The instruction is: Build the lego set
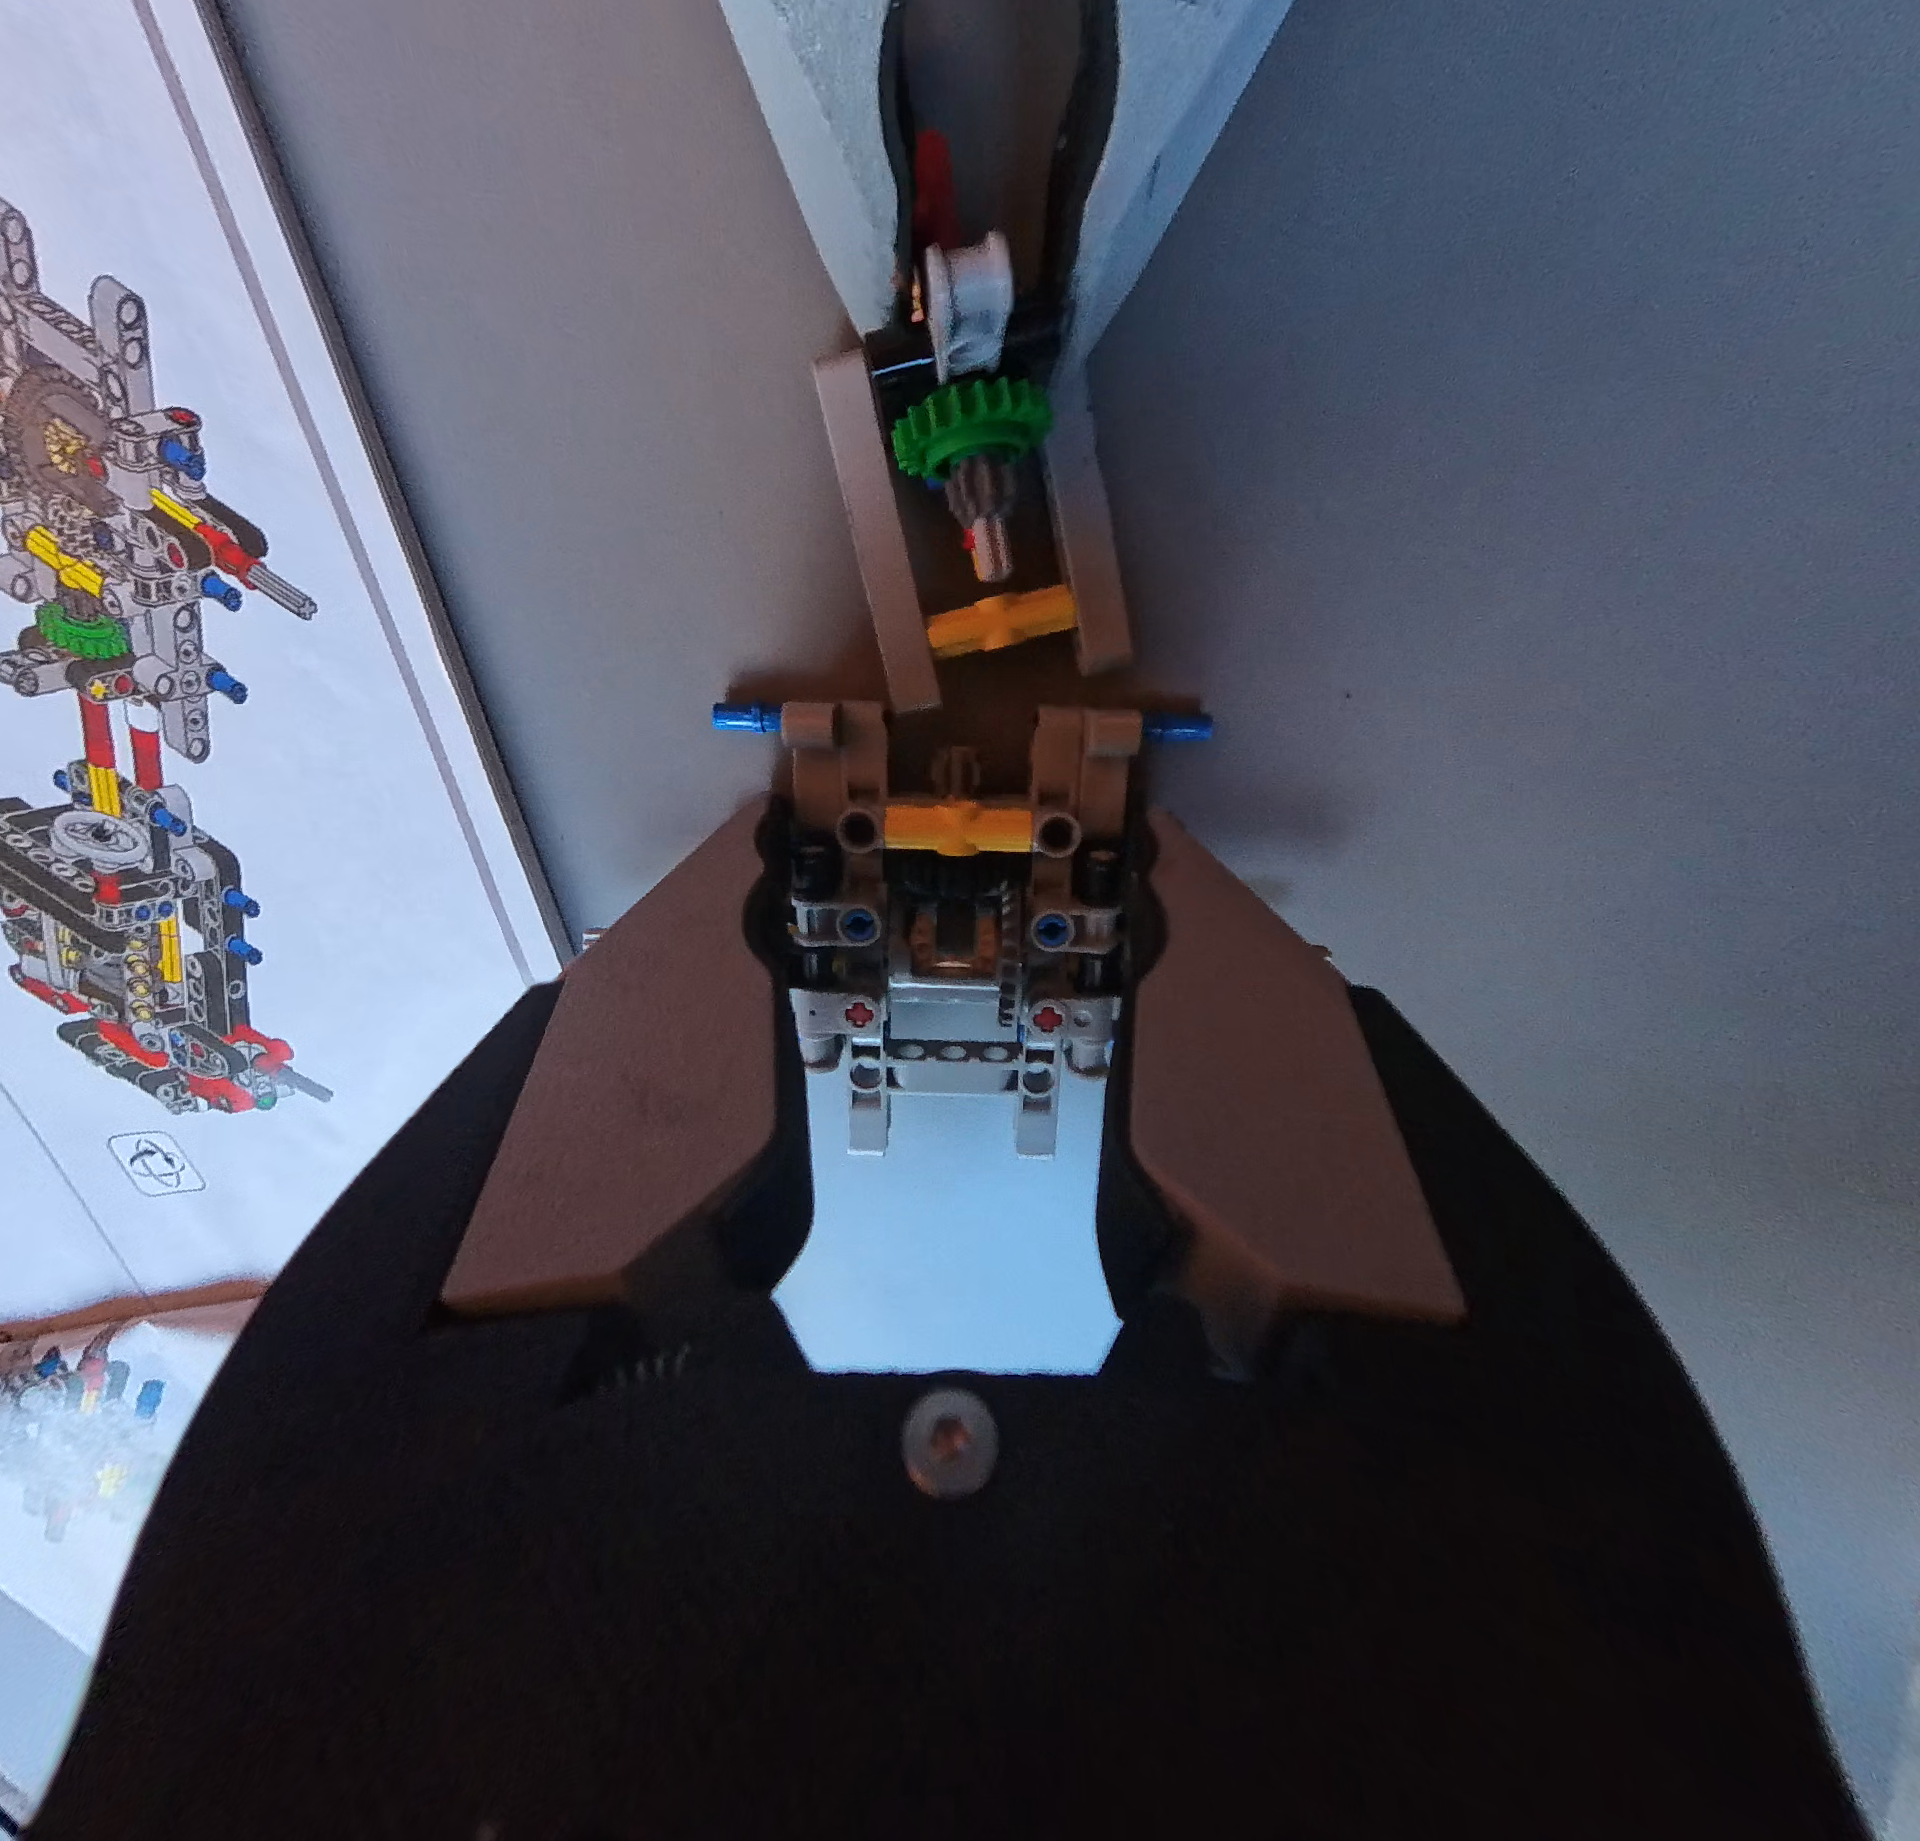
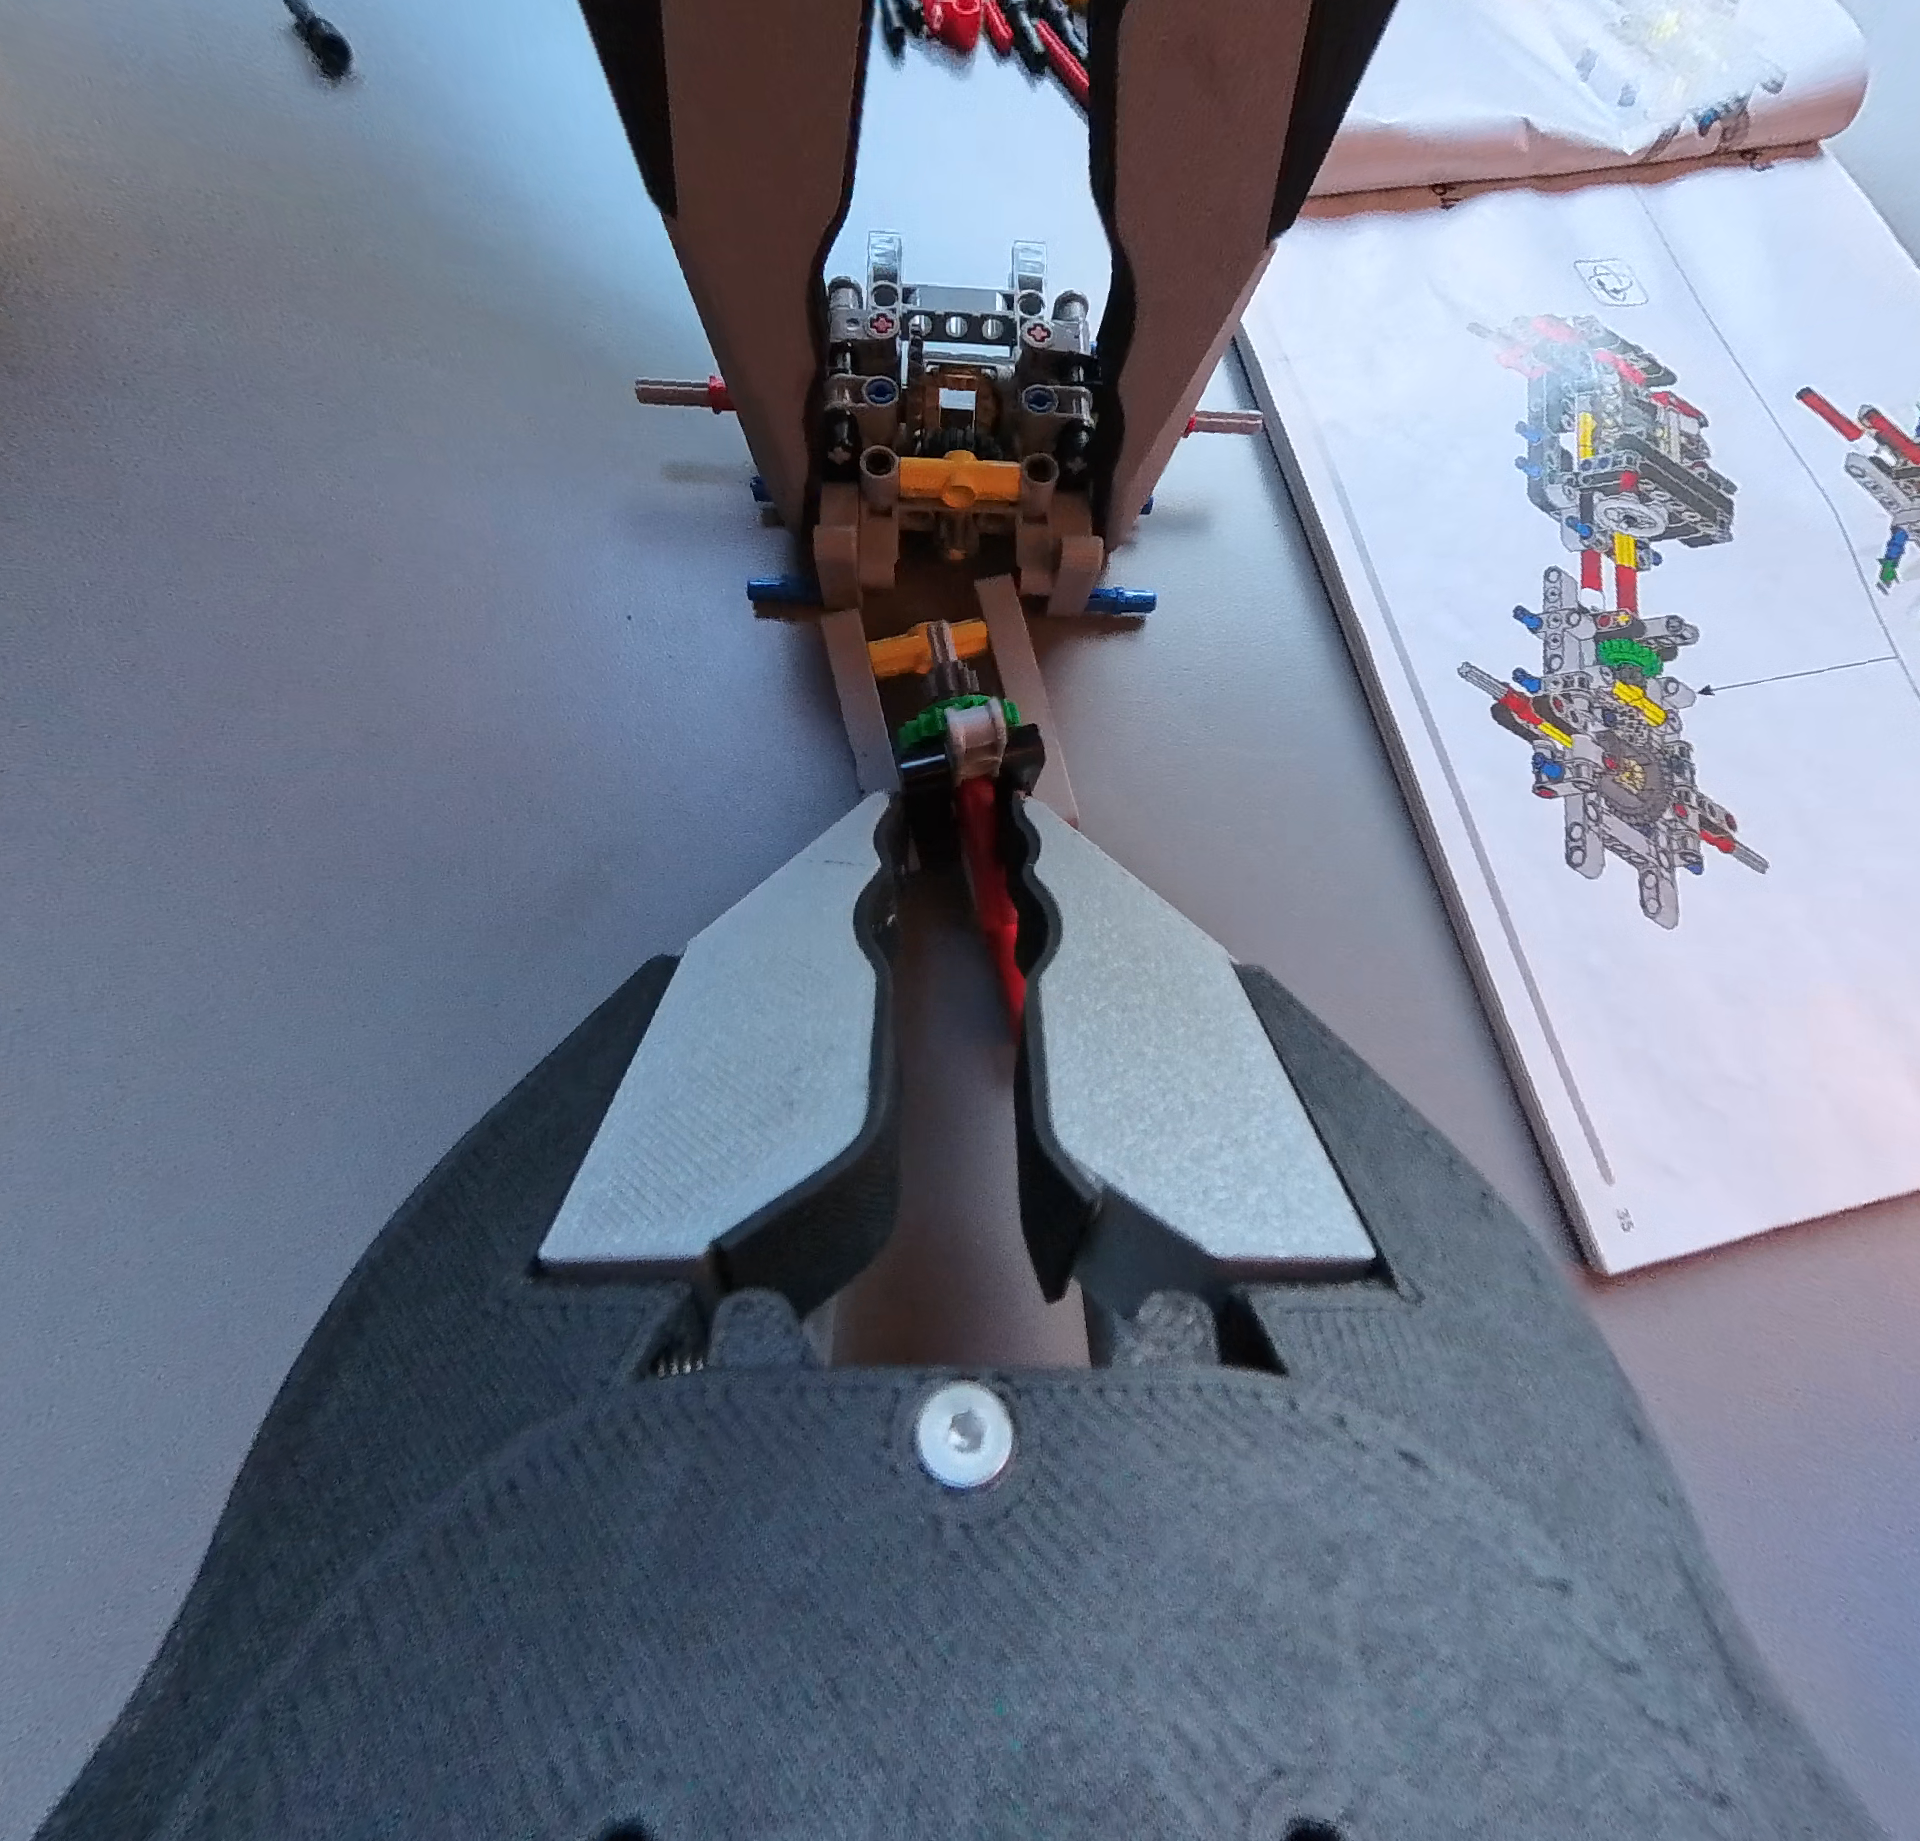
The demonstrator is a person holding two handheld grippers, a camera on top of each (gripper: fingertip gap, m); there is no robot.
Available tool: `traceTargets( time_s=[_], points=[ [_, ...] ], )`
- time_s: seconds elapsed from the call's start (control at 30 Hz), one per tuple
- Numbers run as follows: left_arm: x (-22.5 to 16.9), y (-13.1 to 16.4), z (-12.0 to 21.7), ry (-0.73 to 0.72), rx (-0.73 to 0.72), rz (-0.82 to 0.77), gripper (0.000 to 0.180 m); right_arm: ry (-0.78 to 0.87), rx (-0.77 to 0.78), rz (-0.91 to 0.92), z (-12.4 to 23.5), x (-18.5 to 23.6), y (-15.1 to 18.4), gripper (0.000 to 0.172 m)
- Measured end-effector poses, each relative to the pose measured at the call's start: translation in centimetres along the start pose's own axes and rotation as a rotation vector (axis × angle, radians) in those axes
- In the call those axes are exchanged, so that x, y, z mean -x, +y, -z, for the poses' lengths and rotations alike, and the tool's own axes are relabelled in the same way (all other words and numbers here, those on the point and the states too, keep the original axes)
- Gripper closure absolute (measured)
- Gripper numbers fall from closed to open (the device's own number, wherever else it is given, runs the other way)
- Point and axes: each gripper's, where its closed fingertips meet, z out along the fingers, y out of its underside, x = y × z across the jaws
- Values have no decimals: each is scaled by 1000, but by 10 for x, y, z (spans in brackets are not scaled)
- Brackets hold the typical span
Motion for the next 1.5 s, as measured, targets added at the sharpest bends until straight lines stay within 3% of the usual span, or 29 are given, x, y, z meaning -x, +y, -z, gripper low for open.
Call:
traceTargets(
  time_s=[0.1,0.2,0.27,0.33,0.43,0.5,0.57,0.63,0.73,0.9,0.97,1.03,1.13,1.2,1.33,1.5],
  points=[
    [9,2,16,-88,-31,34,117,5,-6,2,0,-1,0,156],
    [0,19,56,-159,-73,180,106,10,-7,-5,1,-3,1,156],
    [-34,45,77,-163,-55,293,104,16,-6,-8,2,-5,2,157],
    [-78,78,81,-182,-5,376,117,18,-3,-8,3,-6,3,157],
    [-136,126,66,-181,87,488,126,7,-6,5,1,-2,1,157],
    [-154,139,54,-181,66,551,134,-3,-11,12,-1,1,-1,157],
    [-158,144,43,-174,27,590,149,-11,-17,13,-2,3,-2,157],
    [-155,140,39,-161,-45,603,177,-16,-25,2,-2,2,-2,157],
    [-150,147,41,-169,-66,597,178,-24,-34,-12,-1,1,-2,157],
    [-113,214,60,-336,130,644,178,-14,-29,5,-1,0,-1,157],
    [-97,227,68,-363,119,697,175,-10,-28,16,-1,1,-1,157],
    [-92,231,69,-334,102,756,143,-10,-29,21,-1,2,-1,157],
    [-88,224,73,-359,82,744,134,-14,-30,16,0,2,0,157],
    [-82,204,81,-382,32,708,134,-19,-30,11,0,1,0,157],
    [-55,116,83,-369,-123,494,121,-17,-28,10,-1,1,-1,157],
    [-10,34,56,-361,-90,169,104,-2,-21,14,0,0,0,157]
  ],
)
